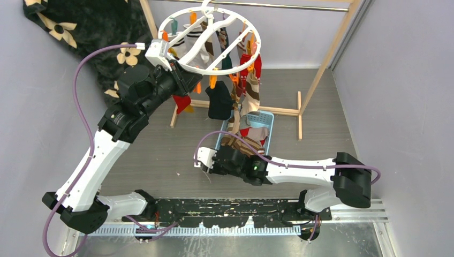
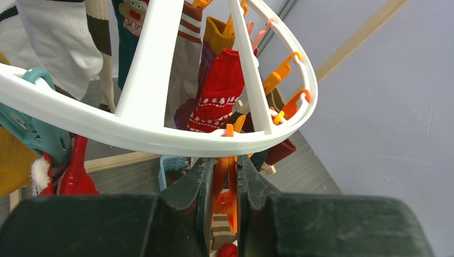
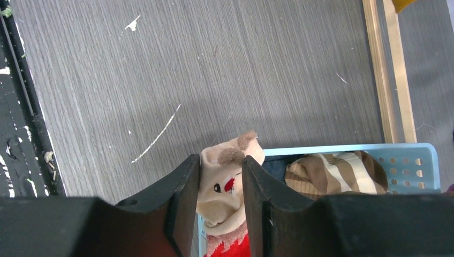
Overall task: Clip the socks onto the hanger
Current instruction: Pick up the sock from the bin.
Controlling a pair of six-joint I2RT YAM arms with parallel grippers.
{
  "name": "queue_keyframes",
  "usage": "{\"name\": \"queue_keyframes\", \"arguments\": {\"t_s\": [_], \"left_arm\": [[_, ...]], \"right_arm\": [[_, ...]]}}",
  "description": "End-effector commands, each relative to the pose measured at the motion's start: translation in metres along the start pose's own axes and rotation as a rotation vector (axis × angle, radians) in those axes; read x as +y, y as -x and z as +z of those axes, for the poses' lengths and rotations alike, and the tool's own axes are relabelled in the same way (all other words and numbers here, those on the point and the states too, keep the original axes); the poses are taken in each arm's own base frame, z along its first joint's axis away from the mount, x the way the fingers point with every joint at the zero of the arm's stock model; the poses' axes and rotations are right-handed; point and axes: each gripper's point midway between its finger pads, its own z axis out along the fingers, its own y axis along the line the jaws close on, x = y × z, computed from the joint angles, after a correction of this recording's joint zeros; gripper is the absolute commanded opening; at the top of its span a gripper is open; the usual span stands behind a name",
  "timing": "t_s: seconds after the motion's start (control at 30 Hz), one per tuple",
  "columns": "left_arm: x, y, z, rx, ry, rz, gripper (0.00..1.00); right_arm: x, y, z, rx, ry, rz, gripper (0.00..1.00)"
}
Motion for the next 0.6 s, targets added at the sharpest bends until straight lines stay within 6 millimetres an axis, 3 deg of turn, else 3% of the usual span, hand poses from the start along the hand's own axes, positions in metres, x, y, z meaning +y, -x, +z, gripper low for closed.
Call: {"name": "queue_keyframes", "arguments": {"t_s": [0.0, 0.1, 0.17, 0.2, 0.4, 0.57], "left_arm": [[-0.003, 0.007, -0.009, -0.019, -0.012, 0.010, 0.13], [-0.004, 0.007, -0.009, -0.017, -0.013, 0.010, 0.13], [-0.003, 0.006, -0.009, -0.015, -0.012, 0.012, 0.13], [-0.003, 0.006, -0.009, -0.015, -0.010, 0.011, 0.13], [-0.003, 0.005, -0.009, -0.016, -0.012, 0.012, 0.12], [-0.003, 0.005, -0.010, -0.015, -0.014, 0.010, 0.13]], "right_arm": [[-0.013, 0.034, -0.015, -0.091, -0.021, 0.027, 0.35], [-0.012, 0.034, -0.019, -0.086, -0.013, 0.033, 0.15], [-0.013, 0.036, -0.022, -0.088, -0.012, 0.048, 0.07], [-0.014, 0.038, -0.023, -0.091, -0.014, 0.056, 0.08], [-0.008, 0.032, -0.028, -0.071, 0.011, 0.096, 0.34], [-0.003, 0.028, -0.027, -0.062, 0.028, 0.111, 0.40]]}}
